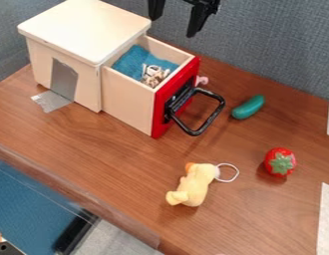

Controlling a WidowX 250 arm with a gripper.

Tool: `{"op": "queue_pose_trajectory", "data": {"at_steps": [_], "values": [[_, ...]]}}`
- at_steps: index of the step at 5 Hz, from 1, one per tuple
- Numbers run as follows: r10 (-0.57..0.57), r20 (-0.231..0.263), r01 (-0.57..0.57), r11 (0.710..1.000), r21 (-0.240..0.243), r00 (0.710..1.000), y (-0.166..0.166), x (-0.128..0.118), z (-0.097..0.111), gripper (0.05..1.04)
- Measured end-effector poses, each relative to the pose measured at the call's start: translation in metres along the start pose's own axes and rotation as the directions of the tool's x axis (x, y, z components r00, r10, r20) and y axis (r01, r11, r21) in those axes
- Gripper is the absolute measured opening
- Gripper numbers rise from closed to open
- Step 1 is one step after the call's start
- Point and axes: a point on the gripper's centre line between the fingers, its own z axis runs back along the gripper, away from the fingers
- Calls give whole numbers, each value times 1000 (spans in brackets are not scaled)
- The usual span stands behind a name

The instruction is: Moved the duck toy to top of drawer

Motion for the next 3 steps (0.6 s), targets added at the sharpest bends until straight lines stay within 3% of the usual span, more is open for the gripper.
{"op": "queue_pose_trajectory", "data": {"at_steps": [1, 2, 3], "values": [[-3, -40, 3, 1000, -5, 999, -2, -3, -14, 1001], [-62, -85, 59, 998, -37, 994, -28, -29, -22, 1001], [-121, -46, 119, 992, -42, 992, -54, -51, -12, 1001]]}}
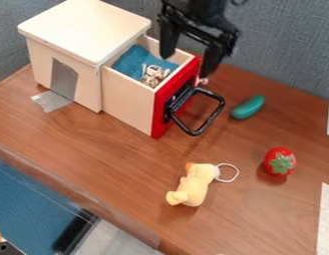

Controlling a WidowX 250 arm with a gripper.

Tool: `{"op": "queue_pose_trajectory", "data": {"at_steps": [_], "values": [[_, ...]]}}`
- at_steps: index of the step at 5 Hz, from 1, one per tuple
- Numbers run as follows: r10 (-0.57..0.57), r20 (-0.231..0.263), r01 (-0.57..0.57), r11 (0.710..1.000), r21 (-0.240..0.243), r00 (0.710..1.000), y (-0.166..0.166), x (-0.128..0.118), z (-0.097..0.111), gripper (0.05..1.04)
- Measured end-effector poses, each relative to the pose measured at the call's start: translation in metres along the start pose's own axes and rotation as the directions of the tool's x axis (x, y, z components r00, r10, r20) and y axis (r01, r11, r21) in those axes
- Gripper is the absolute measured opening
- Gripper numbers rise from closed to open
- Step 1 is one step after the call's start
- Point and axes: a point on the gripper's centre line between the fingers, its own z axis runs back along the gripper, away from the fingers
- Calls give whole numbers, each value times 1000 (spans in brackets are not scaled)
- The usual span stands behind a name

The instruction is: Moved the duck toy to top of drawer

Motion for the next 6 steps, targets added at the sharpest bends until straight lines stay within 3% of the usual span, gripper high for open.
{"op": "queue_pose_trajectory", "data": {"at_steps": [2, 3, 4, 6], "values": [[-90, -26, 91, 996, 19, 996, -40, -39, -38, 1001], [-110, -11, 110, 993, 46, 994, -54, -55, -61, 1001], [-160, -49, 162, 986, 41, 986, -71, -70, -83, 1001], [-169, -106, 177, 982, 69, 980, -73, -79, -109, 999]]}}
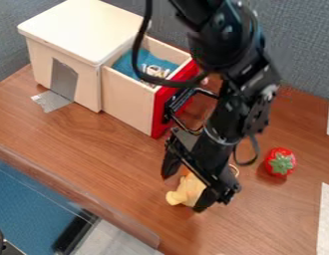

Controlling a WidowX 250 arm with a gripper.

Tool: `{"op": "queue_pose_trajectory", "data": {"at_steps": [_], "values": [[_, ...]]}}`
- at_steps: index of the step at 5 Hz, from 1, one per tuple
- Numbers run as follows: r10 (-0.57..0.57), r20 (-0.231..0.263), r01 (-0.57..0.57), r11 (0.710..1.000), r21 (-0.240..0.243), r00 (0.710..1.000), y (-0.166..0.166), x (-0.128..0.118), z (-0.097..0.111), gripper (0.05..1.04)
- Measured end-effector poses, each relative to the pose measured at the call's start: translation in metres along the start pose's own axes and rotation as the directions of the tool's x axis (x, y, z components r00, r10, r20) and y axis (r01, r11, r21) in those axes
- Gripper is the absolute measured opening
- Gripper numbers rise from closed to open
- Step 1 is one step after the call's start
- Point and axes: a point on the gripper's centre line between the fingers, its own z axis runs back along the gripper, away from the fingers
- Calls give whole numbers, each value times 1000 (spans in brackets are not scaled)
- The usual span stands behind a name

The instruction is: Moved the duck toy to top of drawer

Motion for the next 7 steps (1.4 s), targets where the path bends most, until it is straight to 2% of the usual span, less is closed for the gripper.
{"op": "queue_pose_trajectory", "data": {"at_steps": [1, 2, 3, 4, 5, 7], "values": [[39, -6, -39, 999, 18, 999, 10, 5, -5, 940], [47, 0, -47, 998, 47, 999, 15, 7, -4, 652], [73, 0, -73, 996, 47, 997, 22, 10, -2, 352], [82, -5, -82, 996, 47, 997, 28, 13, 2, 147], [101, 32, -102, 994, 33, 994, 37, 23, 17, 54], [124, 45, -124, 992, -7, 991, 49, 35, 39, 48]]}}
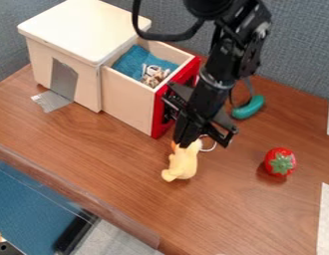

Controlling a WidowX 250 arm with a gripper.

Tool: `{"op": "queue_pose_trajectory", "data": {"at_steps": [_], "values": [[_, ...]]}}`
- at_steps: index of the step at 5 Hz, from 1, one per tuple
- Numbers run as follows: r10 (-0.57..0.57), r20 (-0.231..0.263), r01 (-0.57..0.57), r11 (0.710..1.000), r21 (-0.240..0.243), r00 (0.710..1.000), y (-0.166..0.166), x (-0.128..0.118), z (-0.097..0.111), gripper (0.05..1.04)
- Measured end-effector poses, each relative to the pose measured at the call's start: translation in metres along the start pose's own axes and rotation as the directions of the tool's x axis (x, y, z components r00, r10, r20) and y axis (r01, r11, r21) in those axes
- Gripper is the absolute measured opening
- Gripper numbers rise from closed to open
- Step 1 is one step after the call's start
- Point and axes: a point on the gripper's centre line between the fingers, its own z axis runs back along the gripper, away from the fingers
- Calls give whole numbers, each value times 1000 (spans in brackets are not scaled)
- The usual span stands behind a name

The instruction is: Moved the duck toy to top of drawer

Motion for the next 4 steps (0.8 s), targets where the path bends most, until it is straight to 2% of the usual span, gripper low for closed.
{"op": "queue_pose_trajectory", "data": {"at_steps": [1, 2, 3, 4], "values": [[21, 57, -19, 999, -33, 998, 7, 9, 25, 62], [-1, 78, 3, 999, -33, 997, 6, 12, 26, 196], [-26, 62, 27, 999, -23, 998, -5, 9, 15, 444], [-33, 48, 34, 999, -18, 998, -9, 5, 6, 761]]}}
